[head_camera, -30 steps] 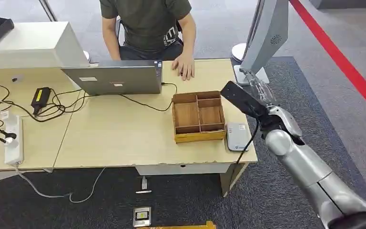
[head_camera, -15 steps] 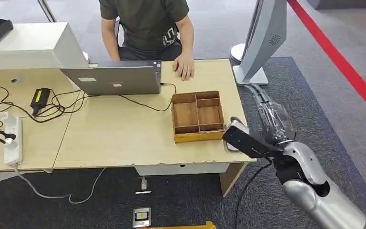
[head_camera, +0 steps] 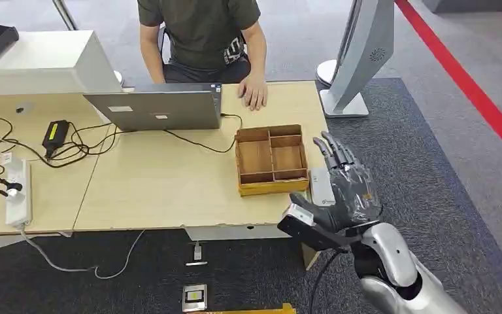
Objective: Pass the card to the sensor for recognition and then transmit it.
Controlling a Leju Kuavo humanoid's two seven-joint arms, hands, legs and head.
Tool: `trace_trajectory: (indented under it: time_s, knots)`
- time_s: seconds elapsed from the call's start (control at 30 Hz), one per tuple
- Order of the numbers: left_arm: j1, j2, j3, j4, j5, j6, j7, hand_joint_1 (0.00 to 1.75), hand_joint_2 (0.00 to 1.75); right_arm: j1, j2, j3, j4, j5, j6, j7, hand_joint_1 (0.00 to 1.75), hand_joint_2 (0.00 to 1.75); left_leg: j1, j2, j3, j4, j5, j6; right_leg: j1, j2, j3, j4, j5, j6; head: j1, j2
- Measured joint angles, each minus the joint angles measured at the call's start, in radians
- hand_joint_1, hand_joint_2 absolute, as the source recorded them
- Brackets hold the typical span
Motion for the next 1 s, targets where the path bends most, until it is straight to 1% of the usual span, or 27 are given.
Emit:
trace_trajectory:
  time_s: [0.13,0.17,0.3,0.47,0.7,1.0]
  knots:
    - [-0.003,-0.001,0.01,0.0,-0.002,0.0,0.001,0.0,0.0,-0.02,0.056,0.022,0.072,-0.021,0.03,-0.047,0.0,1.75,0.0,0.0,0.0,0.0,0.0,0.0,0.0,0.0,0.0,0.0,0.0,0.0,0.0,0.0]
    - [-0.003,-0.001,0.011,0.0,-0.004,0.0,0.004,0.0,0.0,-0.028,0.069,0.028,0.088,-0.009,0.04,-0.049,0.0,1.75,0.0,0.0,0.0,0.0,0.0,0.0,0.0,0.0,0.0,0.0,0.0,0.0,0.0,0.0]
    - [-0.004,-0.001,0.014,0.0,-0.01,-0.001,0.005,0.0,0.0,-0.072,0.118,0.047,0.163,0.067,0.073,-0.03,0.0,1.75,0.001,0.0,0.0,0.0,0.0,0.0,0.0,0.0,0.0,0.0,0.0,0.0,0.0,0.0]
    - [-0.004,-0.001,0.014,0.0,-0.025,-0.006,0.005,0.0,0.0,-0.134,0.167,0.073,0.275,0.166,0.109,-0.011,0.0,1.75,0.001,0.0,0.0,0.0,0.0,0.0,0.0,0.0,0.0,0.0,0.0,0.0,0.0,0.0]
    - [-0.005,-0.001,0.014,0.0,-0.047,-0.01,0.006,0.0,0.0,-0.165,0.196,0.097,0.349,0.22,0.115,0.006,0.0,1.75,0.001,0.0,-0.001,0.0,0.0,0.0,0.001,0.0,-0.001,0.0,0.0,-0.001,0.0,0.0]
    - [-0.003,-0.001,0.014,0.0,-0.048,-0.022,0.004,0.0,0.0,-0.22,0.228,0.096,0.486,0.248,0.13,0.023,0.0,1.75,0.001,0.0,0.0,0.0,0.0,0.0,0.001,0.0,-0.001,0.0,0.0,-0.001,0.0,0.0]
